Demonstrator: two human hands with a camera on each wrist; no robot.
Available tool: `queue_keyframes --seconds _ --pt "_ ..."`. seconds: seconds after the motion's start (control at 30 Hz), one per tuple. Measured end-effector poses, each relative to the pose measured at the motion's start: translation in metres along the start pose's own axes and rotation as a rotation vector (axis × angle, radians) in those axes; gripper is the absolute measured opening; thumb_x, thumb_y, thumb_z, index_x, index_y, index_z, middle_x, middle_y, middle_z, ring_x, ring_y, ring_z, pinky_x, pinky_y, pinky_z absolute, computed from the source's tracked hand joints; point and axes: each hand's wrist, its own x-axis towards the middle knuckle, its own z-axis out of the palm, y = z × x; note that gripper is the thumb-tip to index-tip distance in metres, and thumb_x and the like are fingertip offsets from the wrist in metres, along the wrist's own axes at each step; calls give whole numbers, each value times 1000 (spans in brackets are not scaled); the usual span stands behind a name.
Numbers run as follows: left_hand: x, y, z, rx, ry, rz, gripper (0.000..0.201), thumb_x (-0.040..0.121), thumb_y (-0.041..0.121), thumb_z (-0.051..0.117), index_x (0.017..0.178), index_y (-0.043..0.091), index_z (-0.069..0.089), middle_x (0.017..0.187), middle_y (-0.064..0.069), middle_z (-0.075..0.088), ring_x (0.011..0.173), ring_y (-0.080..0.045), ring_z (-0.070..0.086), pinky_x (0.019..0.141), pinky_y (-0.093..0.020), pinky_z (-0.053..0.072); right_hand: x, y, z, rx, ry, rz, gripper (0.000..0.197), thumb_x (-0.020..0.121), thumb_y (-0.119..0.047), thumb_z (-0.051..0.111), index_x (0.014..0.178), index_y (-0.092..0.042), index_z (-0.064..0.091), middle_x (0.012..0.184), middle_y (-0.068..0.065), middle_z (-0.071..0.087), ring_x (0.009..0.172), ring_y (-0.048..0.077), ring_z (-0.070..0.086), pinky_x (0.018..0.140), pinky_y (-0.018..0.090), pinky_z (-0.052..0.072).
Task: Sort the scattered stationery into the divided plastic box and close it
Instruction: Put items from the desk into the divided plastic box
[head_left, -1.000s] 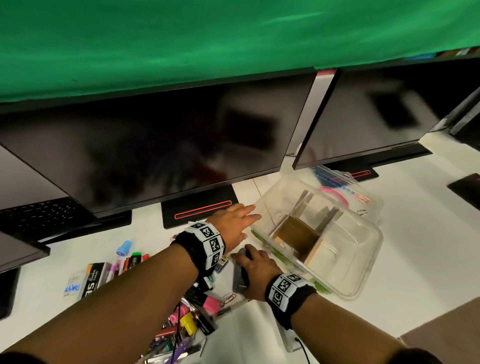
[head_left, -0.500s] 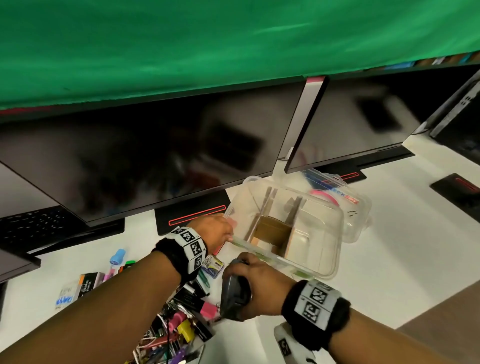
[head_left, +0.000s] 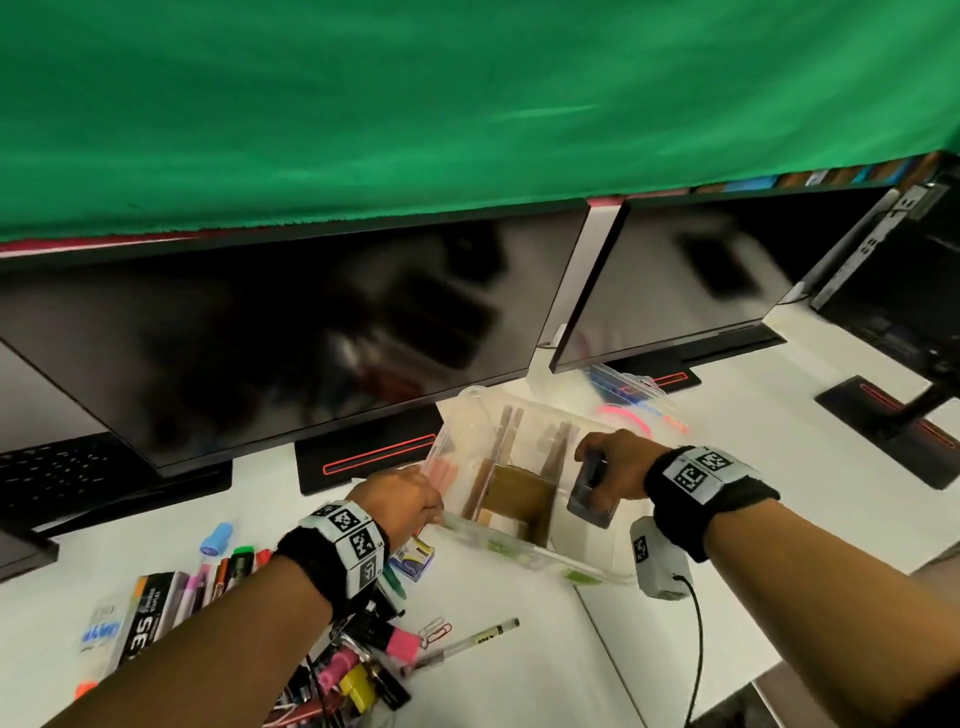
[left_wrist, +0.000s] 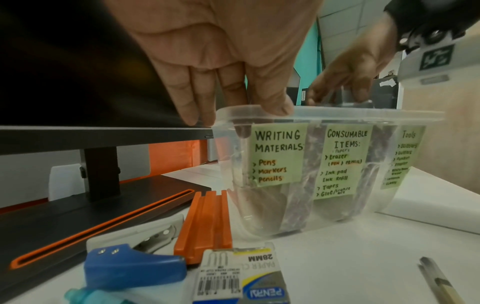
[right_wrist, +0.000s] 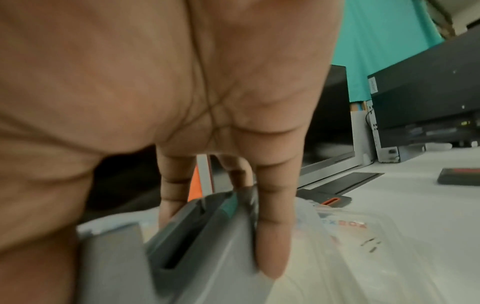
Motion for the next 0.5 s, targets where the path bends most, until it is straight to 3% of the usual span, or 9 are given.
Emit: queue_keyframes --seconds 0.1,0.17,0.23,0.33,0.4,0.5 --pt "-2 2 0 -18 -33 -16 26 93 37 49 104 24 68 116 6 61 111 -16 56 94 -29 44 14 -8 12 -53 -151 92 71 57 -25 81 122 -26 52 120 1 58 111 24 57 81 28 48" --pt "-3 6 0 -6 -51 2 28 94 35 49 110 22 67 119 3 61 112 -17 56 95 -28 43 35 -7 25 -118 -232 94 66 37 -38 77 101 -33 63 108 -5 67 104 23 63 84 29 51" --pt "-5 8 0 -11 -69 14 29 94 34 48 112 20 67 120 2 61 112 -18 56 95 -28 43 73 7 43 -159 -290 76 62 25 -46 71 86 -36 68 93 -6 74 91 22 70 87 37 54" --pt "-8 6 2 -64 -79 28 28 94 31 50 110 17 68 119 1 61 109 -16 58 94 -26 45 98 19 51 -165 -344 111 56 26 -48 74 82 -47 69 88 -9 74 87 19 70 86 38 55" --pt "-8 4 3 -83 -79 38 26 94 29 50 109 17 68 119 2 61 109 -14 58 94 -25 45 90 15 45 -189 -295 140 48 32 -48 74 78 -56 64 87 -11 72 88 18 68 85 37 54" --pt "-8 6 2 -75 -88 62 26 95 27 49 109 16 67 118 1 61 111 -14 56 96 -26 43 84 13 45 -179 -248 160 34 35 -43 71 63 -56 57 89 -4 69 89 25 66 87 38 54"
